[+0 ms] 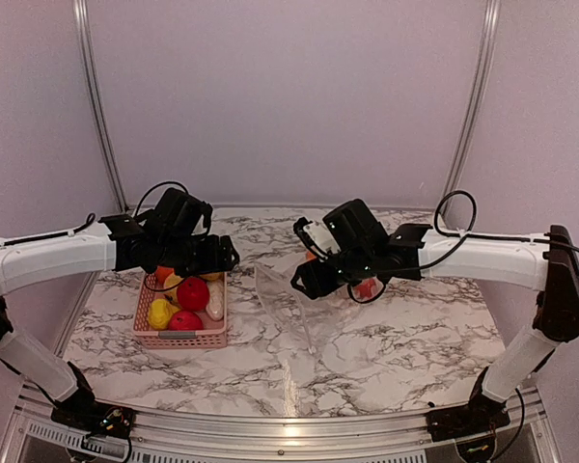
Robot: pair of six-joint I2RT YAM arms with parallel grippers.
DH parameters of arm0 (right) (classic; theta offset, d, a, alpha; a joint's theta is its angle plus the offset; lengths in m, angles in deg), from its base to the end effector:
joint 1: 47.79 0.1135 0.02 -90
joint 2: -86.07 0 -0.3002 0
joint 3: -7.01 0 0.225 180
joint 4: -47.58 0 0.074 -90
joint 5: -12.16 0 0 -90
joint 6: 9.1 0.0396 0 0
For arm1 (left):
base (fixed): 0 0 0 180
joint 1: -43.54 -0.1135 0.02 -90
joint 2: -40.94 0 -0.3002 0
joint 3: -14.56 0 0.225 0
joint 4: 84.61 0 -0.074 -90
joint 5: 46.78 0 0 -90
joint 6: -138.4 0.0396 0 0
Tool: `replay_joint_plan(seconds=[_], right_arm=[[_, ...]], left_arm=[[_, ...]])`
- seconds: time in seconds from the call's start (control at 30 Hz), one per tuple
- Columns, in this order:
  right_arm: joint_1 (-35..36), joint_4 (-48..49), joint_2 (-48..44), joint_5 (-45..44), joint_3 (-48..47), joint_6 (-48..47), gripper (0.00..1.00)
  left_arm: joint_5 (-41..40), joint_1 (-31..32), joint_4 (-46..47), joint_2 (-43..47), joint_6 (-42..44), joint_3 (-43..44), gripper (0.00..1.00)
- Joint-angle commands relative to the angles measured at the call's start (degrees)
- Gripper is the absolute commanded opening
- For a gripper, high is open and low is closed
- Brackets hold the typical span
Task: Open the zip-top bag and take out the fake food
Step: Place the fake fruit in the bin, then adjust the fake fruit in the zipper food storage bag.
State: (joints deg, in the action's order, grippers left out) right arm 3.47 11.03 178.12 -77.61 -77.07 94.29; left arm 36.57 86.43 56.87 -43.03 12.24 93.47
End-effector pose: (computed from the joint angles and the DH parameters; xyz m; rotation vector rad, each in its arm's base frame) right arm 0.2092 0.2611 0.3027 -0.7863 2.2858 0.5459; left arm 0.2190 -0.1972 0.3141 0.0809 2.3905 -0.5454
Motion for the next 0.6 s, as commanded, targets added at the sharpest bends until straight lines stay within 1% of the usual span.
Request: replay_joint_plan(seconds=[0.0,0.17,0.3,0.43,0.57], right_arm=[[2.38,-3.44,2.27,-2.62,-4.55,-1.95,0.61],[3.23,-5.59,5.68,-3.55,-6.74,-1.93,0.58],[3.23,-6.44,7.59,-5.23,-7.74,-1.34,0.51],[3.23,-7.12,9.19,-5.82,-9.37,-0.81,0.38],[3.23,-6.84,9.46,-5.95,-10.61,0.12,0.17]], left_arm=[[1.68,3.49,2.91,1.44,-2.76,-1.87,0.76],[3.43,6.09,6.79,1.54,-5.2,-4.33,0.67],[4.37,8.04,9.0,0.08,-6.21,-4.12,0.62],[6.34,9.27,12.86,-1.91,-7.34,-4.04,0.56],[9.19,9.72,16.41,-4.32,-8.3,-3.22,0.42]])
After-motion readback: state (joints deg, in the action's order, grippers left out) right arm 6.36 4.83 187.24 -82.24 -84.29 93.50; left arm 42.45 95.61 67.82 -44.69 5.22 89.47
